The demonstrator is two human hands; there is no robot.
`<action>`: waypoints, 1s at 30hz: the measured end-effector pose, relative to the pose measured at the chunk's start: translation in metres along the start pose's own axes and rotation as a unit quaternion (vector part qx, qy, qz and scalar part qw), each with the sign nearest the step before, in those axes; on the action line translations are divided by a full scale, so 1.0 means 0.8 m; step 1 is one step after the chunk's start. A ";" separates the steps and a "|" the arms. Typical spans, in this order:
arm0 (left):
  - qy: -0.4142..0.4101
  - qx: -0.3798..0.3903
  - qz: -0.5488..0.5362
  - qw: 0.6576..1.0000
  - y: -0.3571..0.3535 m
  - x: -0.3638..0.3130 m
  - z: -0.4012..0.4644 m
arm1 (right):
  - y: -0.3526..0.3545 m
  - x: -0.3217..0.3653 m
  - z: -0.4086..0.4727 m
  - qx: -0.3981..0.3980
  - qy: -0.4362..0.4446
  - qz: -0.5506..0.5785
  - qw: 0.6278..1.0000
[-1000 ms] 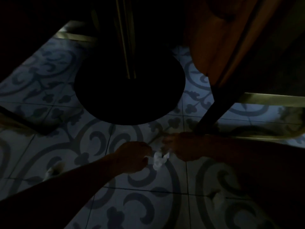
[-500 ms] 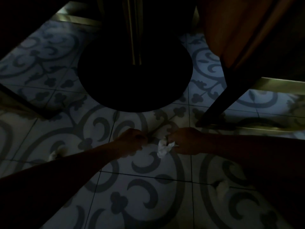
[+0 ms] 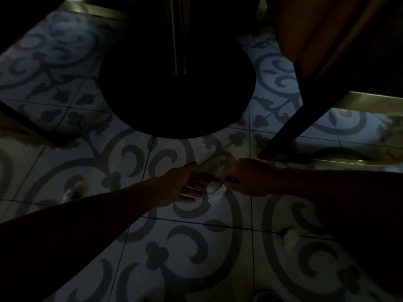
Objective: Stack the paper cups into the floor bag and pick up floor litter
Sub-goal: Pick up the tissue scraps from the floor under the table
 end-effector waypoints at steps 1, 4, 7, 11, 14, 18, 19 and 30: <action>0.001 0.005 -0.006 1.000 -0.001 0.002 -0.001 | 0.005 -0.001 -0.002 -0.009 -0.004 0.008 1.000; 0.006 0.017 -0.043 0.999 -0.005 0.008 -0.003 | 0.018 0.000 -0.010 -0.050 0.008 0.017 0.999; 0.010 0.003 -0.108 0.994 -0.011 0.008 -0.006 | 0.031 0.006 -0.022 -0.093 0.048 0.020 0.994; -0.003 0.000 -0.167 0.986 -0.020 -0.004 -0.013 | 0.050 0.038 -0.046 -0.167 0.155 -0.027 0.973; -0.006 0.015 -0.194 0.981 -0.029 -0.012 -0.018 | 0.061 0.050 -0.054 -0.205 0.185 -0.015 0.961; -0.008 0.038 -0.247 0.968 -0.044 -0.022 -0.020 | 0.064 0.060 -0.058 -0.227 0.210 -0.032 0.951; -0.008 0.040 -0.253 0.967 -0.046 -0.024 -0.020 | 0.068 0.061 -0.059 -0.240 0.212 -0.035 0.947; 0.022 0.085 -0.308 0.947 -0.072 -0.031 -0.043 | 0.087 0.075 -0.068 -0.301 0.222 -0.072 0.925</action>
Point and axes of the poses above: each hand's wrist, its own z-axis towards the middle knuckle, its own y-axis out of the back of the hand, x = y × z, the point moved 8 cm from there along z, towards the middle knuckle, and after that the axes turned 14 degrees about -y, right-handed, at the moved point
